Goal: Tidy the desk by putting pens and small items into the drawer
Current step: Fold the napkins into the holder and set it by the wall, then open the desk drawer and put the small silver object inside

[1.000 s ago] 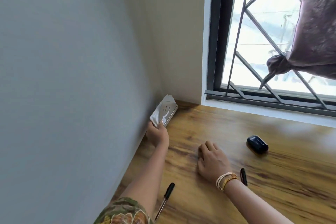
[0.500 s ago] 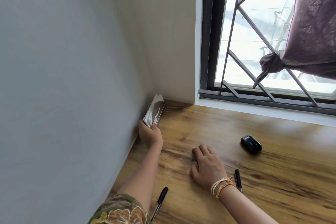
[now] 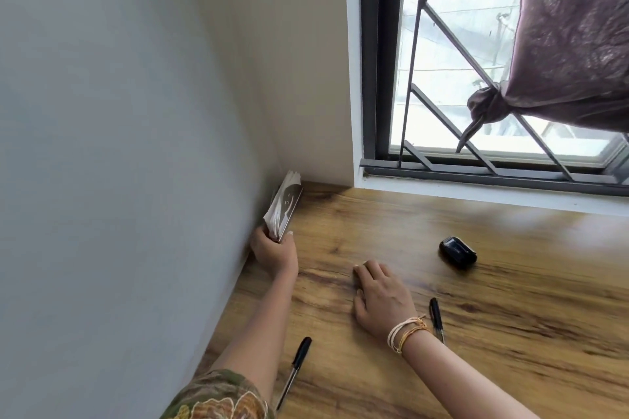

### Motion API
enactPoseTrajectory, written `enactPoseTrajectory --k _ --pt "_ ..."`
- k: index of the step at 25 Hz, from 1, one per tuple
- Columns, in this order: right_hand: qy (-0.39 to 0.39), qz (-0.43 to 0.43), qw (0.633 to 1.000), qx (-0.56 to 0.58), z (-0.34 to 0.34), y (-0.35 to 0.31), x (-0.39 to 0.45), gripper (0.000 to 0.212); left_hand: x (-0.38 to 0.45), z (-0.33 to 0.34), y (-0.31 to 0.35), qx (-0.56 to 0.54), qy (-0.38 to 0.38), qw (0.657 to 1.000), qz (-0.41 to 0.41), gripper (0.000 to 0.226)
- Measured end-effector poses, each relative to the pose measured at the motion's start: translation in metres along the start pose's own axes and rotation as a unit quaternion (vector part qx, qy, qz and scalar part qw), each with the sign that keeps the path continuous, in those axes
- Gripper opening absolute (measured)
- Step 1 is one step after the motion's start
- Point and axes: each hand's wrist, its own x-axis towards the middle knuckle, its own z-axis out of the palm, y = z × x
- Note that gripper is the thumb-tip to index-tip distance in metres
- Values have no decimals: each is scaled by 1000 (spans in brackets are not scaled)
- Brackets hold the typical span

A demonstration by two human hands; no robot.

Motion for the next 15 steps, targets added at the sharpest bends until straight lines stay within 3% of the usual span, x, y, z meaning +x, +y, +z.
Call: enactPoseTrajectory --k 4,7,11,15 --pt "-49 -2 999 17 -8 2 -6 48 -28 -5 2 19 -11 1000 -19 64" --pt "-60 5 997 53 -13 10 -17 49 -73 -7 6 28 -15 999 -34 63" --pt "40 33 993 103 -33 35 -55 43 -141 -6 10 24 -61 997 36 55" --pt "83 103 983 126 -56 76 -118 45 -217 -15 9 37 -107 988 107 50"
